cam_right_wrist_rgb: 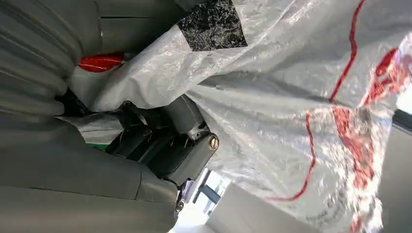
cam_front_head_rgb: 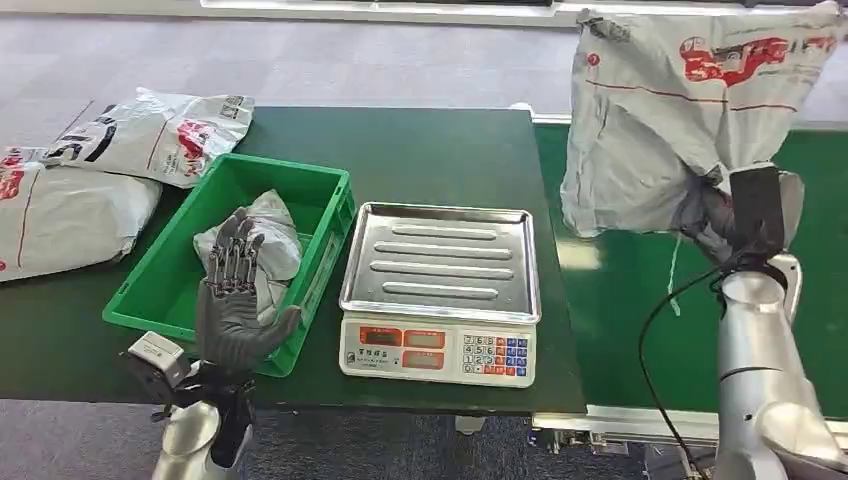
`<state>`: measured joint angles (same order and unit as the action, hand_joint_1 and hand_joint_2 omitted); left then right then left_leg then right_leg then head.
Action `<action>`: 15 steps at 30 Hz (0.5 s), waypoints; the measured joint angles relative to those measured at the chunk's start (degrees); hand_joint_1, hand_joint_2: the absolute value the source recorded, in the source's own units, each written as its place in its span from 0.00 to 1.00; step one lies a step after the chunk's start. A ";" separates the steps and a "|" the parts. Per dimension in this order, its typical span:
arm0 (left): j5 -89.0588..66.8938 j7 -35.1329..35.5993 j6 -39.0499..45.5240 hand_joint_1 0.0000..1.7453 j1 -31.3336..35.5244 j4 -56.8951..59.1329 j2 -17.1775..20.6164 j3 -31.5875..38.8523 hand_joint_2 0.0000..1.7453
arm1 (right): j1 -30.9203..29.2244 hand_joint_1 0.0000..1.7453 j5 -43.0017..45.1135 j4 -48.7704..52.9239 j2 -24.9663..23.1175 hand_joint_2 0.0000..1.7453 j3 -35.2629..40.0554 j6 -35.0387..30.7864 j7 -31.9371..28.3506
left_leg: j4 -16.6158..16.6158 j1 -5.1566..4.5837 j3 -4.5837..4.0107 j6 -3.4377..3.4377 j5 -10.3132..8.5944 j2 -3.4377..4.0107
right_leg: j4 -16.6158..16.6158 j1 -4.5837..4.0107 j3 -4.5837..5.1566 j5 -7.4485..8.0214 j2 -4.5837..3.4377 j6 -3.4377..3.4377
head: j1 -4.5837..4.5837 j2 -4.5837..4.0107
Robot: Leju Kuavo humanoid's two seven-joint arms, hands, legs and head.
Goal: Moved the parcel from conveyor to table for the left to box.
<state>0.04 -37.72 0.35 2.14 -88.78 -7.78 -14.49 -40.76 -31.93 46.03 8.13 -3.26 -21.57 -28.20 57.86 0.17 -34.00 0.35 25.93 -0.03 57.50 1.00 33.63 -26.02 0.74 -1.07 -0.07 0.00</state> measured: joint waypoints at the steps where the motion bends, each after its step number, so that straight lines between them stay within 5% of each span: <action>1: 0.00 0.00 0.00 0.00 0.00 0.00 0.00 0.00 1.00 | 0.01 1.00 0.00 0.11 -0.07 1.00 0.02 0.00 -0.02 | 0.00 0.00 -0.01 0.00 0.00 -0.01 | 0.00 0.00 0.00 0.00 0.01 0.00 | 0.00 -0.02; 4: -0.02 -0.13 -0.24 0.00 0.11 0.07 0.00 0.00 1.00 | -0.11 1.00 -0.29 0.24 -0.96 1.00 0.99 4.14 0.49 | -0.01 0.01 -0.09 0.00 0.00 0.01 | 0.03 -0.02 -0.02 0.00 -0.01 0.00 | 0.02 0.00; 9: -0.63 0.04 -1.99 0.00 2.57 1.07 -0.02 0.00 1.00 | -4.03 1.00 -3.61 -3.31 -6.66 1.00 10.11 22.93 10.82 | -0.05 0.02 0.04 0.18 -0.06 0.70 | 0.07 -0.12 0.26 0.17 -0.72 0.22 | 0.00 0.00; 15: -1.22 1.03 -2.21 0.00 4.68 1.99 -0.44 0.07 1.00 | -7.01 1.00 -2.49 -10.52 -13.88 1.00 17.58 30.45 9.29 | -0.06 0.30 -0.05 0.40 -0.21 0.25 | 0.11 -0.35 0.25 0.16 -0.29 0.34 | 0.00 -0.02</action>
<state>-1.18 -36.70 -1.86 6.82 -86.79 -8.22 -14.43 -47.77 -34.42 35.51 -5.75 14.32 8.88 -18.91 57.81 0.47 -34.05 0.75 25.72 0.22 57.61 0.65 33.88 -25.86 0.46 -0.74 -0.07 -0.02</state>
